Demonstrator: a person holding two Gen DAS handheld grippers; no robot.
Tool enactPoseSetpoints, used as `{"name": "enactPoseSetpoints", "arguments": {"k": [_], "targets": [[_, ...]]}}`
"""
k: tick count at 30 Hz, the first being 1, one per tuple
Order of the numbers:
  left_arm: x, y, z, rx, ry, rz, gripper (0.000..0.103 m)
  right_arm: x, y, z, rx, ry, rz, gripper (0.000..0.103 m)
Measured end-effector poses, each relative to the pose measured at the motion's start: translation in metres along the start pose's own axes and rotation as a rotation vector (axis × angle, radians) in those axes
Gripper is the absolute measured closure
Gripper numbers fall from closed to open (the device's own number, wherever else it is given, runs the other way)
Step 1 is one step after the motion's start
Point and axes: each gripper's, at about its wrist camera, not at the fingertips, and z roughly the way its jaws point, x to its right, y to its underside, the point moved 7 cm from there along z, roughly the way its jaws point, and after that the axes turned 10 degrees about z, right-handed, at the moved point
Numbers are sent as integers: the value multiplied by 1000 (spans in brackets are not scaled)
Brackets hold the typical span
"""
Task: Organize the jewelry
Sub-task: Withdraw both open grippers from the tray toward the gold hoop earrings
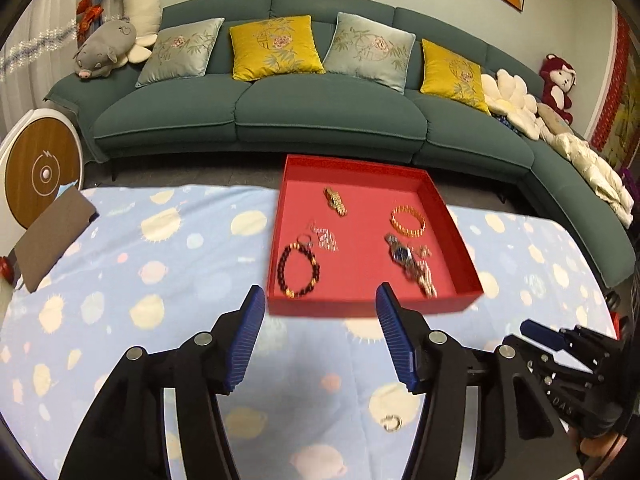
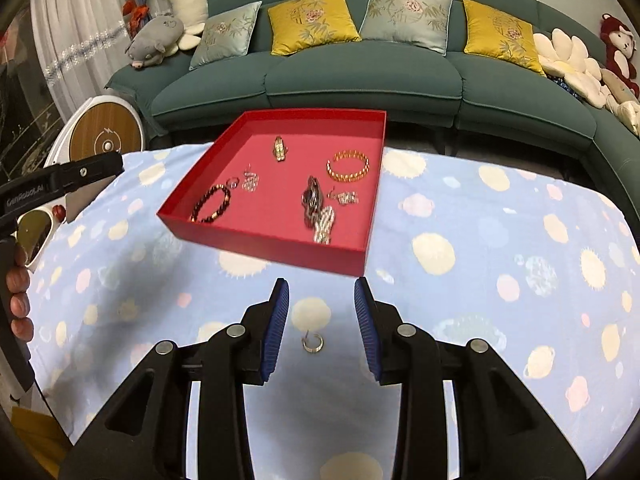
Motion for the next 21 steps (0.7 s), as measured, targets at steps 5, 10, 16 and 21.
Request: {"name": "enactPoseSetpoints", "arguments": {"k": [5,10,16,21], "targets": [[25,50,3,-83,25,21,47,9,36,8,-69,-4,39,70],[47,82,20,-115,32,45,46,3,53,21,-98,9,1,70],[67,108,44,-163,55,101,46,0,62,41,-124,33,-34,70],[78,114,55,-174,59,142,46,-5,64,56,-144,44,-73,70]]}}
